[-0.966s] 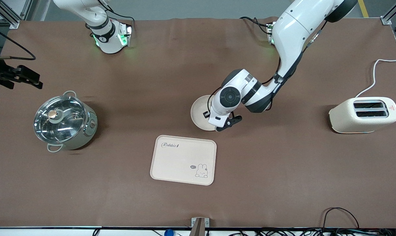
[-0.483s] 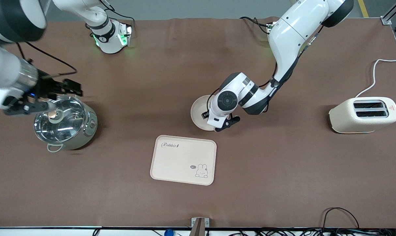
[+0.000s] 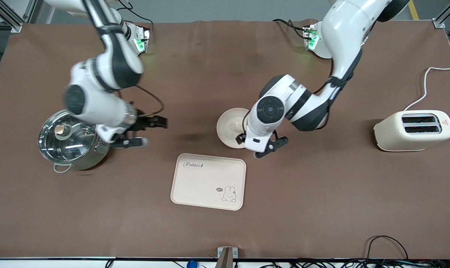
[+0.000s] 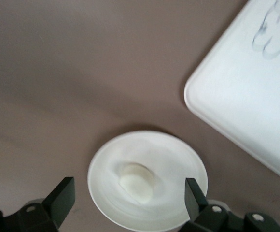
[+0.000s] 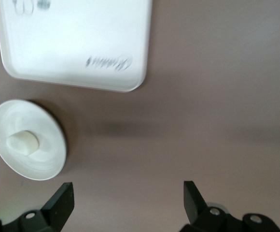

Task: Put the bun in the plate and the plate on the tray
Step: 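Release the bun onto the plate while the right gripper reaches the plate, then grasp the plate rim with the right gripper while the left gripper withdraws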

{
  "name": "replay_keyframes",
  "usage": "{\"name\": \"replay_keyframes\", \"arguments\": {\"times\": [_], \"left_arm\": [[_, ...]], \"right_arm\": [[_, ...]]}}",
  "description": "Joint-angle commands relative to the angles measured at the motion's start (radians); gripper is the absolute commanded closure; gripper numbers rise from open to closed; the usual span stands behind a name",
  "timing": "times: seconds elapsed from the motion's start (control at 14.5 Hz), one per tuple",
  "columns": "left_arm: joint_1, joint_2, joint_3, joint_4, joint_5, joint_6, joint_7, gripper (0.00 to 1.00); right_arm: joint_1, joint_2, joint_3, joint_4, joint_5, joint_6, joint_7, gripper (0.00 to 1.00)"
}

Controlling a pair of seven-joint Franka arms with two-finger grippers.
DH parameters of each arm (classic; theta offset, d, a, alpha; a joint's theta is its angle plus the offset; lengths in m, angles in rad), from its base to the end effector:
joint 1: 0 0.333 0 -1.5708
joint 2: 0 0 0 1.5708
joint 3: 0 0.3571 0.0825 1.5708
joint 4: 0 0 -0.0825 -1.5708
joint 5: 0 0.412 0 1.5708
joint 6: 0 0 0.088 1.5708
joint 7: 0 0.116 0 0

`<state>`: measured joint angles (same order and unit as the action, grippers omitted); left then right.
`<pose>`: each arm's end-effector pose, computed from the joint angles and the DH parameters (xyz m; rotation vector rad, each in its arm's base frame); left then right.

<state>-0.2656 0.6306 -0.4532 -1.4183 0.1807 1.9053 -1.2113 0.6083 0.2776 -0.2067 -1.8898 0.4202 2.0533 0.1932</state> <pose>0.6161 -0.4305 0.3627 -3.0303 -0.7609 0.1952 0.5775 0.2805 0.3719 -2.8682 0.0048 0.2695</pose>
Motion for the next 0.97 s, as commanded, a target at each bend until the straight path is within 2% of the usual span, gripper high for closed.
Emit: {"name": "replay_keyframes", "arguments": {"times": [0.0,0.28,0.48,0.55,0.62,0.83,0.9], "left_arm": [[0.063,-0.099,0.004,-0.001,0.055,-0.089,0.074,0.00],[0.212,-0.221,0.004,-0.002,0.080,-0.161,0.384,0.00],[0.289,-0.253,-0.002,-0.002,0.077,-0.203,0.528,0.00],[0.313,-0.282,-0.001,-0.002,0.075,-0.203,0.551,0.00],[0.342,-0.311,-0.005,-0.002,0.074,-0.209,0.594,0.00],[0.417,-0.409,-0.007,-0.001,0.040,-0.279,0.763,0.00],[0.451,-0.449,-0.006,-0.002,0.005,-0.294,0.827,0.00]], "right_arm": [[0.109,0.102,-0.013,-0.011,0.141,0.133,0.023,0.00],[0.290,0.288,-0.013,-0.005,0.331,0.426,0.025,0.00],[0.366,0.374,-0.013,0.021,0.457,0.536,0.025,0.01],[0.384,0.396,-0.013,0.031,0.477,0.560,0.025,0.07],[0.396,0.410,-0.013,0.034,0.482,0.593,0.025,0.20],[0.395,0.408,-0.013,0.034,0.483,0.593,0.023,0.70],[0.393,0.408,-0.013,0.040,0.485,0.593,0.023,0.81]]}}
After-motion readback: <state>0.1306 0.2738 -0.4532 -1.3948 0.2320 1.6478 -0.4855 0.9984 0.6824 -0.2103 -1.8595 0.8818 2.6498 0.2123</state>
